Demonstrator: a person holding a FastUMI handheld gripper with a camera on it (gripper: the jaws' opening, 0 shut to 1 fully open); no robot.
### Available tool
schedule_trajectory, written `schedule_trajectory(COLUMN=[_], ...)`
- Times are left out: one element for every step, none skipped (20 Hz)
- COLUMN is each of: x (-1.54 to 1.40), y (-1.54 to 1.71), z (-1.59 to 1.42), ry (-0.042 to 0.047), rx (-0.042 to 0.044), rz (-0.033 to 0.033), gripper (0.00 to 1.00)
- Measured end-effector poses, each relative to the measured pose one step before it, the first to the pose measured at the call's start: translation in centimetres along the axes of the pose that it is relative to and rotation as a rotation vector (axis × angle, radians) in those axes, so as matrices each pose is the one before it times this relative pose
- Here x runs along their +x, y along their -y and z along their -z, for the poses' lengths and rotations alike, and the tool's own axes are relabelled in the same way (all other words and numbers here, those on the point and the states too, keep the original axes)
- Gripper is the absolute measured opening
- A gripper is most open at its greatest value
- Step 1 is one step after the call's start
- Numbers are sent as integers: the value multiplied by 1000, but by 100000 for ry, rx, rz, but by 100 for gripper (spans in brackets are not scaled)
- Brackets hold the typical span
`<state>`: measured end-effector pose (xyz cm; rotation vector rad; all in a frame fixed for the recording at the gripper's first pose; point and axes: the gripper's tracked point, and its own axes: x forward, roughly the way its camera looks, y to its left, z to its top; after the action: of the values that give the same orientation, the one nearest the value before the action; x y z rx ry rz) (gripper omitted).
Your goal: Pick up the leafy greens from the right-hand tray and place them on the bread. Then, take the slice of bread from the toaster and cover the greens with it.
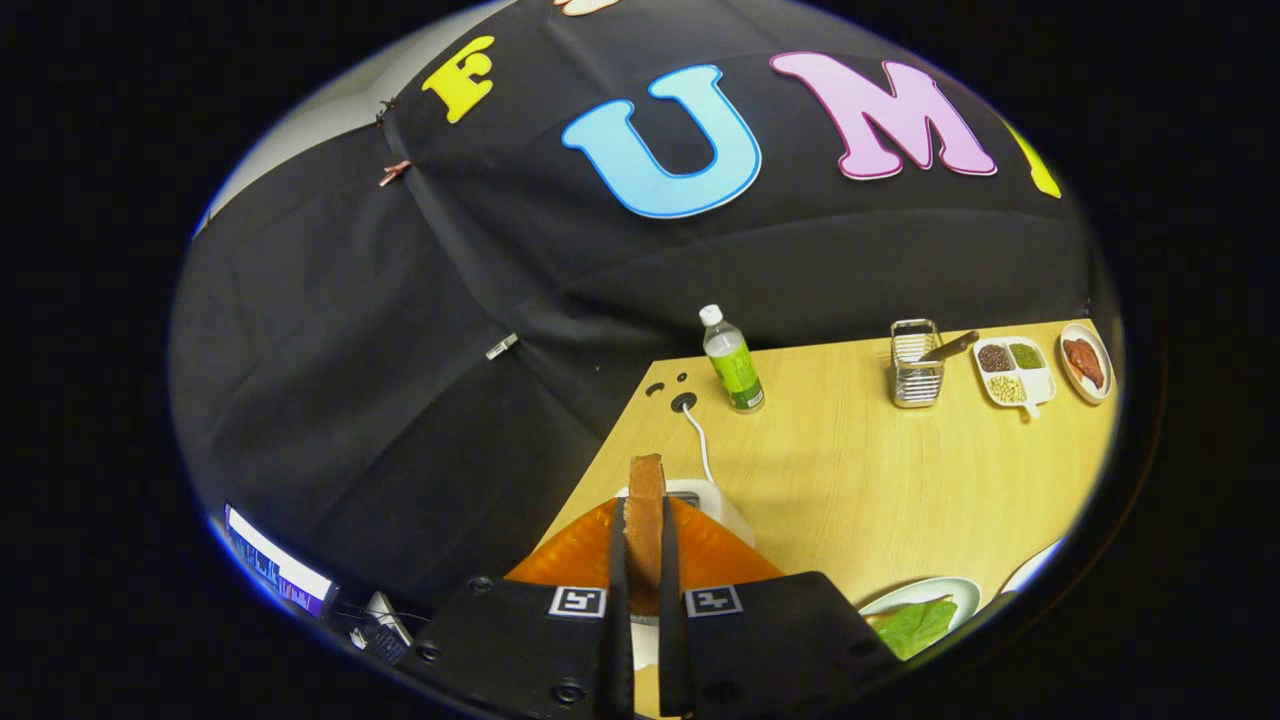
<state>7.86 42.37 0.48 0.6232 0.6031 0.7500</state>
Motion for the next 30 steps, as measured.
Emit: schedule_trajectory(x=[-1013,-970,-832,-846,-872,-841,-760,-876,-748,-786,-644,-449,-472,-374,-105,402,149,244,246,267,399,528,347,359,603,430,502,406,170,94], y=[447,523,811,1117,1215,1098,1354,1434,1614,1598,1546,1427,1293,1176,1245,1082,830,128,-105,-291,-190,-4,202,312,746,952,1453,1673,1290,982], z=[-410,-238,-128,56,-71,138,281,500,503,593,551,802,1052,1265,1414,1368,1407,1031,625,1030,797,585,348,308,316,470,649,857,198,93], ry=[769,550,277,106,731,297,256,-270,-255,-352,-199,-558,-900,-1151,-1691,-2342,-2027,-1602,-1074,-903,-666,-37,638,742,1097,241,-603,-1126,468,-510], rx=[383,129,-427,-709,-235,-7,429,414,911,1220,1134,713,309,-327,6,461,1235,1816,2165,2214,1365,561,969,2300,3136,1511,307,-1149,-2179,-2468], rz=[-195,274,724,1353,1507,1621,1856,2020,2436,2471,2197,2121,1042,1115,1550,1573,1279,-642,-1931,-2026,-1421,-1084,-440,-310,663,1449,2882,3472,2664,1819], gripper=[14,14,14,14,14,14,14,14,14,14,14,14,14,14,14,14,14,14,14,14,14,14,14,14,14,14,14,14,14,14])
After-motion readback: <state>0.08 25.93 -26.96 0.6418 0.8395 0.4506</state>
